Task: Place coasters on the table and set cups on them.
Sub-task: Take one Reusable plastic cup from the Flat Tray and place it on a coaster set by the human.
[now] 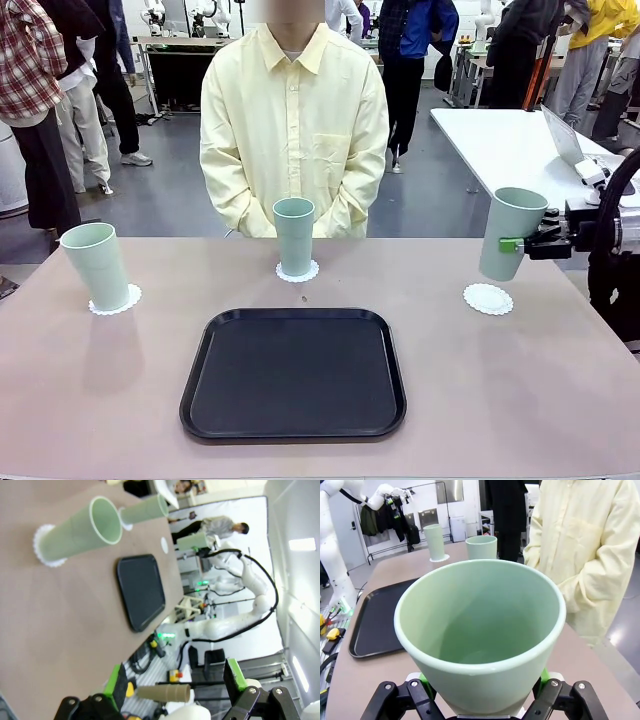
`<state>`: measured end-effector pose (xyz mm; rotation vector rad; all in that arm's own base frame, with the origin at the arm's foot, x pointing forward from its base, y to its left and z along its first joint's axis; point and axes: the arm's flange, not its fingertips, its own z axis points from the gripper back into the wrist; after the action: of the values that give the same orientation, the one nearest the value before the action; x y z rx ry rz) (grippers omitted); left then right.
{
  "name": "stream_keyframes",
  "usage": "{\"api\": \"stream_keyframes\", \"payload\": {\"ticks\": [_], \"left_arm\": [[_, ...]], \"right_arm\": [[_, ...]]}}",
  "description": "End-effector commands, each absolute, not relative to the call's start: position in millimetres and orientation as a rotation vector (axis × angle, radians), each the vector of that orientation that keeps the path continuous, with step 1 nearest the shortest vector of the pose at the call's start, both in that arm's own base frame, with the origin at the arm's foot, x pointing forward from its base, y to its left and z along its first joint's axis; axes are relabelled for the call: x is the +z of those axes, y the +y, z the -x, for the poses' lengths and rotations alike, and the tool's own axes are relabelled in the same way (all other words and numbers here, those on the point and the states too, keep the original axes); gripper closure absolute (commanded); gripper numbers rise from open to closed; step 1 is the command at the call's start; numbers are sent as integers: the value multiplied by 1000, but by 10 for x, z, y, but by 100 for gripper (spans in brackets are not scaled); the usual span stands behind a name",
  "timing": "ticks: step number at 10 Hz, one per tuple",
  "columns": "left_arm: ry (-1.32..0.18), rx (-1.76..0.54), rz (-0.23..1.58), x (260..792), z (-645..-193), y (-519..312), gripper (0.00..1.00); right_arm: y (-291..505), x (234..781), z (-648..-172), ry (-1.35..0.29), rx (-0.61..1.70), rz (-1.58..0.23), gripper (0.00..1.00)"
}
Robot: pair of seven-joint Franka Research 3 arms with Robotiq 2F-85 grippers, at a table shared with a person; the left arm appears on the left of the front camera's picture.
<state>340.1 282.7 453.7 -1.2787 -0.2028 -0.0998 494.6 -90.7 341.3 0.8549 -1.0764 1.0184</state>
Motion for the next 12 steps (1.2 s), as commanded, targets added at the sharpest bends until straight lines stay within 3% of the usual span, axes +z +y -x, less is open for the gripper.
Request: {"api": "stream_keyframes", "payload": {"ticks": [1,12], "left_arm": [[-212,-95,1278,4553,-3391,2825,0],[-212,-95,1278,4553,-3391,2825,0]], "right_arm": [[-1011,3325,-5037,-1083,1032,-818,15],[-957,2820,-5129,-988,1060,-835,15]]}}
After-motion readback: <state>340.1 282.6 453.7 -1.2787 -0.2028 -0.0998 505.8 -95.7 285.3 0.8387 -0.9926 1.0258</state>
